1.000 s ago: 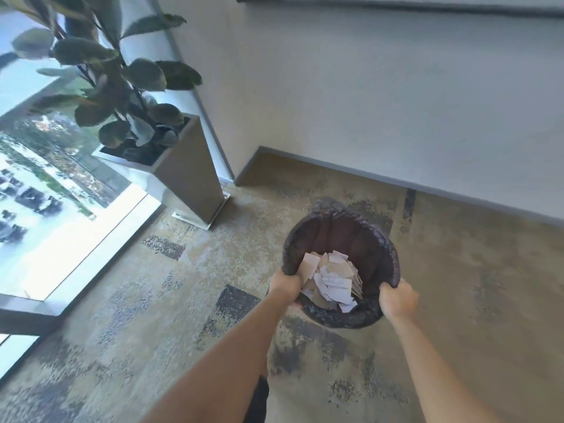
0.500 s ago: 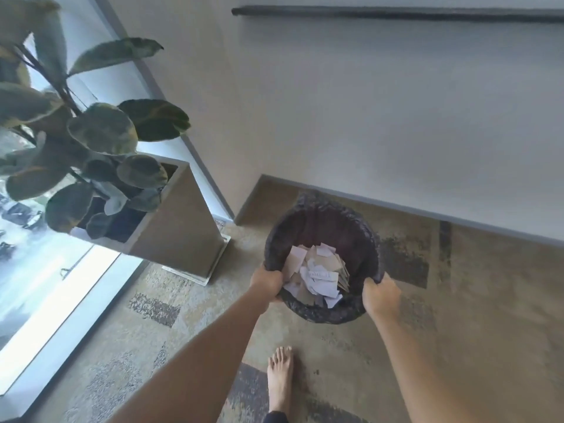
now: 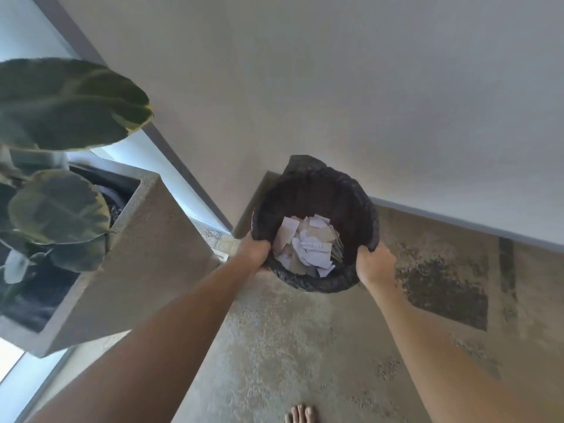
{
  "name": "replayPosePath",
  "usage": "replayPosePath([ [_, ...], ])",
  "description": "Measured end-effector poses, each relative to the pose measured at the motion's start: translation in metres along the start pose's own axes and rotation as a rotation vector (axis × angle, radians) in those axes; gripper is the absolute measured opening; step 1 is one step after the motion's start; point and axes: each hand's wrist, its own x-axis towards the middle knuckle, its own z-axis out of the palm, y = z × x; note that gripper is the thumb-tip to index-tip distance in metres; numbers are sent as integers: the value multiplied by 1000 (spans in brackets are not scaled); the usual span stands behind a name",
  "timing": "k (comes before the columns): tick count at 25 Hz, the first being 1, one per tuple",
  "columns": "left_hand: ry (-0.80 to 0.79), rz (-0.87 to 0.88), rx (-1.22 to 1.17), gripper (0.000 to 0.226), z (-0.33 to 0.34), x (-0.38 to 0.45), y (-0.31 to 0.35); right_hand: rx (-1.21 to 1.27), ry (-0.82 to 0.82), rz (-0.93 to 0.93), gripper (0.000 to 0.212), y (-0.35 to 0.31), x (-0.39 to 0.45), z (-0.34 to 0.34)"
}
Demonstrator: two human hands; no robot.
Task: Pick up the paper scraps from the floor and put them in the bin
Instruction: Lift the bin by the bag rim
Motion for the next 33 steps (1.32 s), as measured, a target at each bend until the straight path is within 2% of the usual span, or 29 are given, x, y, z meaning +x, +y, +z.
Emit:
replayPosePath([
  [7,27,1,16,41,-13,117,17,24,-60,-64,25,-23,89,86],
  [13,61,-40,-83,43,-14,154,19,-41,-44,-81,36,-37,130,128],
  [24,77,-20,-187,37,-12,186,-14,-134,-47,-134,38,-33,150,154],
  [29,180,40,-10,46,-9,165,-20,-135,-67,-114,44,-33,130,150],
  [31,261,132,71,44,-7,149,-10,-169,-18,-130,44,-41,119,144],
  [33,353,212,190,47,-5,136,7,-314,59,-194,50,-54,110,134],
])
